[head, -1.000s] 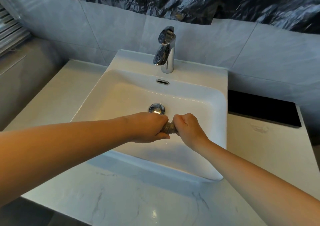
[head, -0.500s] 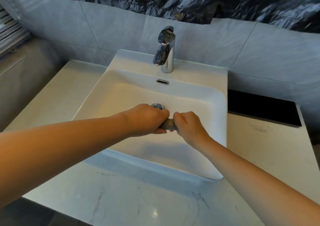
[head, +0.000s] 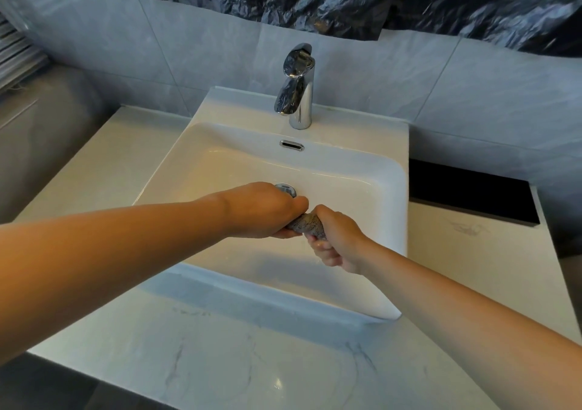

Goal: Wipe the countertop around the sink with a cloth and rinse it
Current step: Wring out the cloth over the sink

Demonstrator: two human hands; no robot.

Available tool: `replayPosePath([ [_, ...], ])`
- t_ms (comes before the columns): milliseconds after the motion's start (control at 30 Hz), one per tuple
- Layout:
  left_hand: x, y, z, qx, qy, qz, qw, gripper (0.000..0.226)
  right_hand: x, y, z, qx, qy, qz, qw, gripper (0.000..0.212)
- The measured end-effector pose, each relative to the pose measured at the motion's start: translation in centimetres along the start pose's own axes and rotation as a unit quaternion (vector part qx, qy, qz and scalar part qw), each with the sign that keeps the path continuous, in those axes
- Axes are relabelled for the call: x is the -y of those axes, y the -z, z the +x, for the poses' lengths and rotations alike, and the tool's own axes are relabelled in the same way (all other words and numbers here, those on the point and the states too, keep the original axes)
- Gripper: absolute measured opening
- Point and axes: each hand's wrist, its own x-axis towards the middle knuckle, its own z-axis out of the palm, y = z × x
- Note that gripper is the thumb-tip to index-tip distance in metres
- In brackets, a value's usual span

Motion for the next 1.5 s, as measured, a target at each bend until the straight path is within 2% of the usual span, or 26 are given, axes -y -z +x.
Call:
replayPosePath([
  [100,-0.4,0.1,0.1,0.026,0.007,-0.004,1.0,0.03,0.0,0.3,-0.3,0.023,-0.028,0.009,0.999,0.037],
  [167,-0.7,0.1,0.0,0.021,0.015,-0.006,1.0,0.032,0.5,0.5,-0.5,0.008,-0.021,-0.023,0.999,0.038],
  [233,-0.9,0.0,-0.2,0.009,0.039,-0.027,0.999,0.033,0.9,0.8,-0.6,-0.035,0.054,-0.139,0.988,0.037],
  [300,-1.2,-0.2,-0.5,0.004,0.08,-0.062,0.995,0.036,1.1,1.0,-0.6,-0.097,0.18,-0.294,0.934,0.033],
  [400,-2.0,-0.7,-1.3,0.014,0.155,-0.15,0.976,0.046,0.6,1.0,-0.9,-0.16,0.266,-0.286,0.907,0.041],
  [467,-2.7,-1.0,-2.2,0.022,0.196,-0.232,0.953,0.05,0.0,0.6,-1.6,-0.181,0.279,-0.291,0.897,0.03],
  [500,-3.0,-1.1,-2.8,0.02,0.214,-0.266,0.94,0.048,-0.3,0.3,-1.9,-0.191,0.271,-0.267,0.905,0.021],
  [533,-3.4,-1.2,-3.4,0.015,0.231,-0.3,0.925,0.045,-0.6,0.0,-2.3,-0.205,0.255,-0.223,0.918,0.022],
  [633,-4.7,-1.9,-5.7,-0.023,0.28,-0.379,0.882,0.041,-1.3,-1.7,-4.2,-0.222,0.148,0.014,0.964,0.047],
  [733,-6.6,-2.8,-7.7,-0.067,0.307,-0.401,0.86,0.044,-2.2,-3.8,-6.0,-0.143,0.05,0.156,0.976,0.052],
  [800,-7.7,-3.2,-8.8,-0.084,0.304,-0.41,0.856,0.045,-2.7,-5.5,-6.7,-0.122,0.05,0.168,0.977,0.046],
  [900,-8.6,-3.5,-10.8,-0.088,0.3,-0.456,0.833,0.045,-3.2,-7.6,-7.1,-0.167,0.107,0.157,0.968,0.027],
  [1033,-8.9,-3.7,-14.3,-0.081,0.287,-0.586,0.754,0.042,-3.8,-9.7,-8.4,-0.13,0.167,0.171,0.962,0.024],
  [1133,-9.2,-4.4,-17.1,-0.08,0.272,-0.681,0.675,0.045,-4.5,-11.7,-9.4,-0.105,0.176,0.216,0.955,0.026],
  [1167,-9.4,-4.9,-18.0,-0.084,0.277,-0.694,0.659,0.044,-4.8,-12.6,-9.7,-0.1,0.174,0.236,0.951,0.026],
  [1200,-9.5,-5.5,-18.8,-0.091,0.286,-0.687,0.661,0.043,-5.1,-13.4,-10.0,-0.097,0.17,0.256,0.947,0.025],
  [1267,-9.6,-6.7,-20.3,-0.113,0.297,-0.633,0.706,0.041,-5.9,-15.1,-10.4,-0.094,0.154,0.3,0.937,0.019],
  [1333,-9.9,-7.6,-21.6,-0.136,0.294,-0.606,0.727,0.037,-6.5,-16.9,-10.8,-0.089,0.128,0.318,0.935,0.02],
  [1433,-10.7,-8.8,-23.2,-0.149,0.289,-0.572,0.753,0.025,-7.5,-19.3,-11.0,-0.137,0.105,0.259,0.95,0.022],
  [1500,-11.4,-9.6,-24.1,-0.146,0.281,-0.577,0.753,0.015,-8.0,-20.5,-11.0,-0.183,0.11,0.206,0.955,0.022],
])
